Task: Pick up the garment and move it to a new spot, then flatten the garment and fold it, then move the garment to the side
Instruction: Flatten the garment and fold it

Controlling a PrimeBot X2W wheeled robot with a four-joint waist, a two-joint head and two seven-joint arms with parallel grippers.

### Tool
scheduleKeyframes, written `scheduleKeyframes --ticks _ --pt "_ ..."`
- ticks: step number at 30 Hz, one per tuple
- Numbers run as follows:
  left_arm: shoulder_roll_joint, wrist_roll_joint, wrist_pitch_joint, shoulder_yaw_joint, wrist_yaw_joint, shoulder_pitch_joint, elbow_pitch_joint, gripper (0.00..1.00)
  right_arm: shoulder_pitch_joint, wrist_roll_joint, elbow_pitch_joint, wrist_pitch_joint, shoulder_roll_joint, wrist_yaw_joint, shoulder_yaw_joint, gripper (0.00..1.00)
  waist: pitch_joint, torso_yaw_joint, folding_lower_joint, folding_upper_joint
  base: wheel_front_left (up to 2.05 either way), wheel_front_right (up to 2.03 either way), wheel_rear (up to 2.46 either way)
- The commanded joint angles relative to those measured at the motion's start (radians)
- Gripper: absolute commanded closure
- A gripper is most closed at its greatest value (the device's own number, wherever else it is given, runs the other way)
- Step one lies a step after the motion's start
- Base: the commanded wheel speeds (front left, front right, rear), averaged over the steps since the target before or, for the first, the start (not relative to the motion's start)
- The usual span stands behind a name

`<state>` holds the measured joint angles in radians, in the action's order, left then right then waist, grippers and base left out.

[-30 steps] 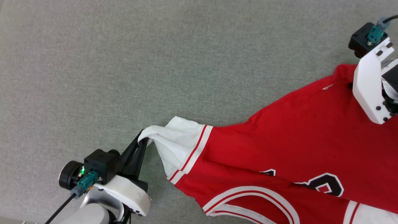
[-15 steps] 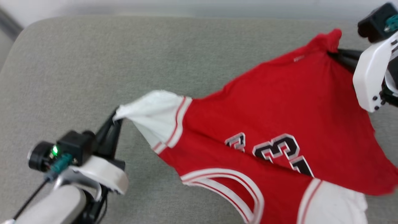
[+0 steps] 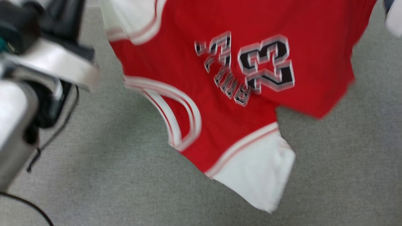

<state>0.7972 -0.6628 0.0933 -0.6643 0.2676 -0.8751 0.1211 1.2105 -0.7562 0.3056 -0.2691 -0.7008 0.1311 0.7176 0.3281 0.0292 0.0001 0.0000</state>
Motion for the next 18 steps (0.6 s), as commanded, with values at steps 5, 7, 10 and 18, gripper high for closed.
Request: scheduleKeyframes --ticks 5,7,10,18 --pt "-0.042 0.031 -0.036 0.042 -0.064 -0.266 -0.071 1.00 0.150 0.094 0.048 0.027 0.080 -0.001 -0.124 1.00 0.116 -0.012 -0.0001 0.0000 0.00 0.00 0.00" --pt "-0.060 0.039 -0.046 0.054 -0.086 -0.360 -0.111 1.00 0.208 0.128 0.065 0.027 0.104 -0.001 -0.158 1.00 0.149 -0.013 -0.0001 0.0000 0.00 0.00 0.00" --pt "-0.084 0.061 -0.060 0.058 -0.122 -0.496 -0.174 1.00 0.299 0.184 0.090 0.026 0.139 -0.001 -0.194 1.00 0.196 -0.012 -0.0001 0.0000 0.00 0.00 0.00" --pt "-0.159 0.113 -0.050 0.070 -0.207 -0.831 -0.362 1.00 0.540 0.308 0.172 0.017 0.188 -0.001 -0.216 1.00 0.282 0.000 -0.0001 0.0000 0.00 0.00 0.00"
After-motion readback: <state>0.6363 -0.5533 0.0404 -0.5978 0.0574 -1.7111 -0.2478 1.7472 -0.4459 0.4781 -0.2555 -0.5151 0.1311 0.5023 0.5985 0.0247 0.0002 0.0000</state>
